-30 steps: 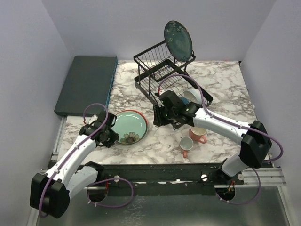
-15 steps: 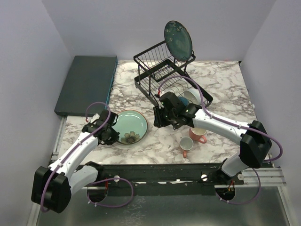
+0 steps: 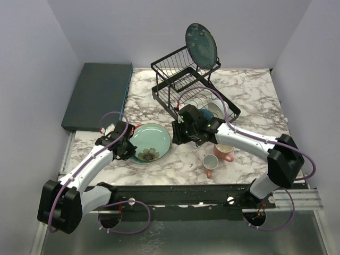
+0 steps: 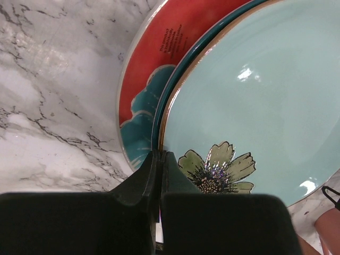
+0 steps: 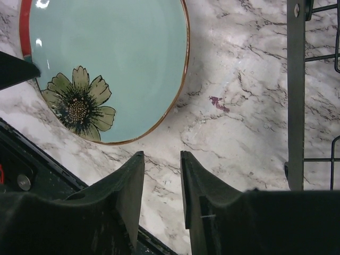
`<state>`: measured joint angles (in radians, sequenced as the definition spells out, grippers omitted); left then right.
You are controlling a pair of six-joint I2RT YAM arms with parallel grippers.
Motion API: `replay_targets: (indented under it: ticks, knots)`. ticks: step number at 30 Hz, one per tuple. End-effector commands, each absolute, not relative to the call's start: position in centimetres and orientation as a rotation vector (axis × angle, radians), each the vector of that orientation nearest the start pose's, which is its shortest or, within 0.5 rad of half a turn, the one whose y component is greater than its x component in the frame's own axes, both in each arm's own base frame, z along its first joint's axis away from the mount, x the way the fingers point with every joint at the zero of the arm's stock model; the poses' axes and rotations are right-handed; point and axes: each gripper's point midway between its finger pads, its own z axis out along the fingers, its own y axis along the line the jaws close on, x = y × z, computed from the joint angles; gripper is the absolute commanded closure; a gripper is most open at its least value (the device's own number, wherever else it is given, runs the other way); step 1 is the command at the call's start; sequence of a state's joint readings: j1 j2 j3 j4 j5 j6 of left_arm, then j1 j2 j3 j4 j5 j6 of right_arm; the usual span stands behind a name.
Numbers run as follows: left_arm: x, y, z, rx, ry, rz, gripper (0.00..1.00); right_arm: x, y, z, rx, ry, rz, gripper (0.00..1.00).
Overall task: Load the mixed dishes into the dish rack
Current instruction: Pick up the plate at the center of the board.
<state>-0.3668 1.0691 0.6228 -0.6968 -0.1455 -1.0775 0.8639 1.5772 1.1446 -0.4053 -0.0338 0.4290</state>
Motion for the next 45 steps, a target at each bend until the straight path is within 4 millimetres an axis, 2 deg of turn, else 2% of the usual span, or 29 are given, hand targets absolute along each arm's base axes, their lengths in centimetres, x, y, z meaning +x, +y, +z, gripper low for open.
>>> replay_targets:
  ticks: [1,9,17,25,45]
  knots:
    - [20.5,-9.0,4.4,-0.938,2.584,-0.196,1.0,25.0,33.5,10.5,-0.559,2.46,0.648,0.59]
    - [20.5,-9.0,3.9,-0.92,2.598,-0.183,1.0,26.1,34.4,8.7,-0.517,2.49,0.652,0.58]
    - [20.5,-9.0,3.8,-0.914,2.602,-0.184,1.0,27.0,35.1,8.8,-0.494,2.474,0.681,0.59]
    - [20.4,-9.0,3.7,-0.91,2.606,-0.186,1.0,27.9,35.1,7.8,-0.456,2.488,0.661,0.6]
    - [20.4,-9.2,3.4,-0.903,2.616,-0.193,1.0,28.3,36.5,8.1,-0.458,2.436,0.757,0.68]
